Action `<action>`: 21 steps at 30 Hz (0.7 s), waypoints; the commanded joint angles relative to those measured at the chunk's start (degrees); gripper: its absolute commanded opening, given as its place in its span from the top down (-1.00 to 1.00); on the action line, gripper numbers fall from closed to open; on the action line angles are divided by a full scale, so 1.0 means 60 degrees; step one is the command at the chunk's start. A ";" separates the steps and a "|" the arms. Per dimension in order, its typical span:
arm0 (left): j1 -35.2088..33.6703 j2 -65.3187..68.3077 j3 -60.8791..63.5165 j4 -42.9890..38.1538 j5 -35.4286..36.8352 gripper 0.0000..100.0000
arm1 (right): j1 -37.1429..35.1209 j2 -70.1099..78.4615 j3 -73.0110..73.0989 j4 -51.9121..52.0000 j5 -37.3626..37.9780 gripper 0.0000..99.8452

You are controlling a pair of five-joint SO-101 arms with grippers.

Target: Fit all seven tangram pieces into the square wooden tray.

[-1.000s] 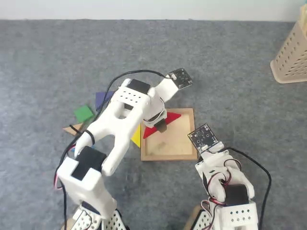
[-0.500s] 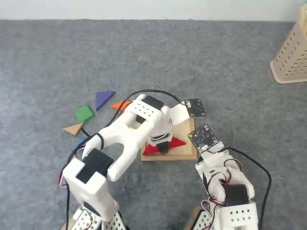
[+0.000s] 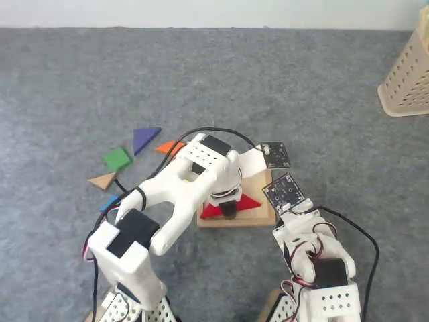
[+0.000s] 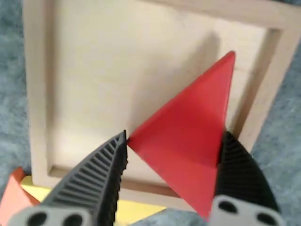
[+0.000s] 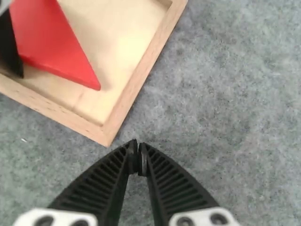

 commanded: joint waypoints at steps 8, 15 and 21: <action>-0.0117 -0.0205 -0.0828 0.0498 -0.0088 0.38 | -0.0022 -0.0212 0.0147 0.0066 0.0103 0.98; -0.0088 -0.0234 -0.1971 0.2110 -0.0044 0.38 | -0.0022 -0.0212 0.0147 0.0066 0.0103 0.98; -0.0088 -0.1905 -0.2029 0.2608 0.0484 0.38 | -0.0022 -0.0212 0.0147 0.0066 0.0103 0.98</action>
